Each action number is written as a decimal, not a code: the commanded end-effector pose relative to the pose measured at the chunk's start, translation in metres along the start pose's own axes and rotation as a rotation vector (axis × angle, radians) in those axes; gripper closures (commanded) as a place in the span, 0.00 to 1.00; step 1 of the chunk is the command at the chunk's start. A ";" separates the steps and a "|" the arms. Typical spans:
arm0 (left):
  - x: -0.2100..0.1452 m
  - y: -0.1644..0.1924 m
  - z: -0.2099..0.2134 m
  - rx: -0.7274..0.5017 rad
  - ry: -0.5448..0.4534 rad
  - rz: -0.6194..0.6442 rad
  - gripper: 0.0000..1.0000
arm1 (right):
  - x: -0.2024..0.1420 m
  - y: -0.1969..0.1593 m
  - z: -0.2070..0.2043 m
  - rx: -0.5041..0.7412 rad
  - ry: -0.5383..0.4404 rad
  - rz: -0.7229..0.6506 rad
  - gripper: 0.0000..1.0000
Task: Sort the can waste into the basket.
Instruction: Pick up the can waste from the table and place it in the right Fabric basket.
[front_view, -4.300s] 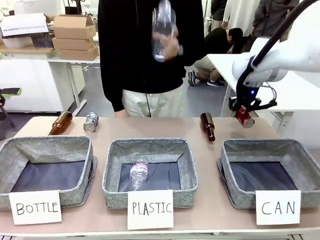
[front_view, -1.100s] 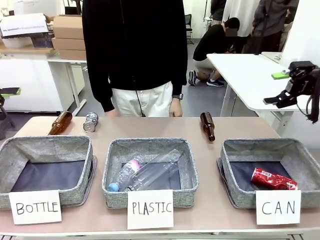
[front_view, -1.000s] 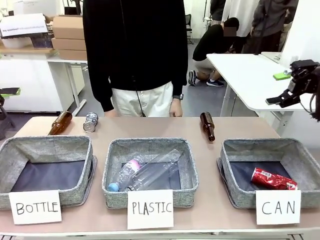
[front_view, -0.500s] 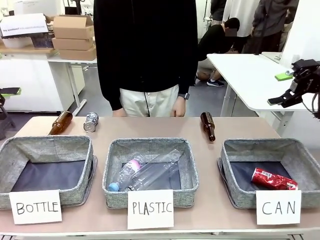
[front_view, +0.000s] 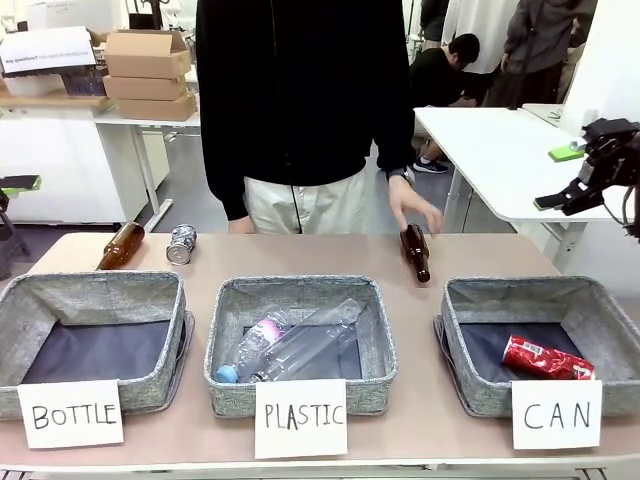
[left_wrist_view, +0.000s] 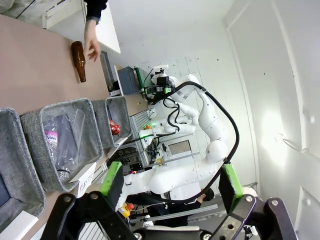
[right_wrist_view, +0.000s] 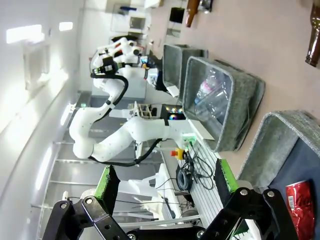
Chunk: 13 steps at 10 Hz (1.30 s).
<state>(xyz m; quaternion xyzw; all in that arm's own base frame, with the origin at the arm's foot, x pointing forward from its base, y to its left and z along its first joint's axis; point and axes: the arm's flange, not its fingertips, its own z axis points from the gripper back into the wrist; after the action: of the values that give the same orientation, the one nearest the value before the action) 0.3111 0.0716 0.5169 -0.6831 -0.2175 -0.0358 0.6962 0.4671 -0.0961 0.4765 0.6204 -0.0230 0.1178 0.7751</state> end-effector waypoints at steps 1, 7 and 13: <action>0.028 0.003 -0.022 0.216 0.006 -0.040 0.00 | -0.001 -0.001 0.000 -0.010 0.002 0.027 0.00; 0.171 0.095 -0.141 1.061 0.258 -0.210 0.00 | -0.001 -0.001 0.000 -0.010 0.002 0.027 0.00; 0.166 0.102 -0.151 0.987 0.207 -0.243 0.00 | -0.001 -0.001 0.000 -0.010 0.002 0.027 0.00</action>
<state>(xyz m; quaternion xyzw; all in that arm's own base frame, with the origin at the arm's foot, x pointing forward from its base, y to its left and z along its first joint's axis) 0.5298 -0.0310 0.4886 -0.2383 -0.2190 -0.0812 0.9427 0.4672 -0.0960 0.4758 0.6204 -0.0229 0.1178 0.7751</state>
